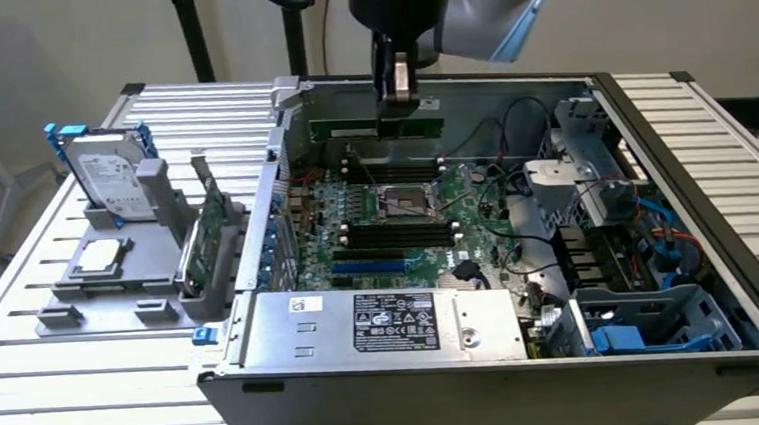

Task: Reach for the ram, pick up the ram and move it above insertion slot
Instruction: 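Pick up the ram and move it above insertion slot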

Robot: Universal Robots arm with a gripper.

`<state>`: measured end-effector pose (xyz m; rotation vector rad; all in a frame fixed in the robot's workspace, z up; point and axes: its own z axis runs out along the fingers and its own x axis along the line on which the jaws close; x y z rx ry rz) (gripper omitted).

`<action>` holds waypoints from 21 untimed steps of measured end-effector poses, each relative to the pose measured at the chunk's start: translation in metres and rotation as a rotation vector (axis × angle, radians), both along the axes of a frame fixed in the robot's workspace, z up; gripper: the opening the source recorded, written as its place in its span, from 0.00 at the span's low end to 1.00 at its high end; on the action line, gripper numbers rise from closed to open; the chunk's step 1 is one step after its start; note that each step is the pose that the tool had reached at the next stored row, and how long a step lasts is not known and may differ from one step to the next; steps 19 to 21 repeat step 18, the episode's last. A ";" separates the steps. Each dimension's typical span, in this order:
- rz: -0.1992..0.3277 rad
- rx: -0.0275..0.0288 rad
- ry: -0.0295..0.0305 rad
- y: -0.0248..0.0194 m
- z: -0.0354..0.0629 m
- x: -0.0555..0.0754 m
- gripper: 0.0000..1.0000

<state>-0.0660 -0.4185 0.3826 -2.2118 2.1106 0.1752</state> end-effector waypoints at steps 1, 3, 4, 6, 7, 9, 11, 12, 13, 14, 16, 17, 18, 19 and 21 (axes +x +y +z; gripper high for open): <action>0.000 -0.0004 -0.0001 0.0037 -0.0003 0.002 0.14; 0.000 -0.0015 0.0001 0.0112 -0.0008 0.006 0.14; 0.000 -0.0019 0.0000 0.0148 -0.0011 0.007 0.14; 0.000 -0.0032 0.0000 0.0215 -0.0014 0.011 0.14; 0.000 -0.0039 0.0000 0.0250 -0.0015 0.013 0.14; 0.000 -0.0049 0.0000 0.0315 -0.0016 0.014 0.14; 0.000 -0.0053 0.0000 0.0326 -0.0015 0.014 0.14; 0.000 -0.0052 0.0000 0.0326 -0.0015 0.014 0.14; 0.000 -0.0052 0.0000 0.0326 -0.0015 0.014 0.14; 0.000 -0.0053 0.0000 0.0326 -0.0015 0.014 0.14; 0.000 -0.0052 0.0000 0.0326 -0.0016 0.014 0.14; 0.000 -0.0052 0.0000 0.0326 -0.0016 0.014 0.14; 0.000 -0.0052 0.0000 0.0326 -0.0016 0.014 0.14; 0.000 -0.0052 0.0000 0.0326 -0.0016 0.014 0.14; 0.000 -0.0052 0.0000 0.0326 -0.0016 0.014 0.14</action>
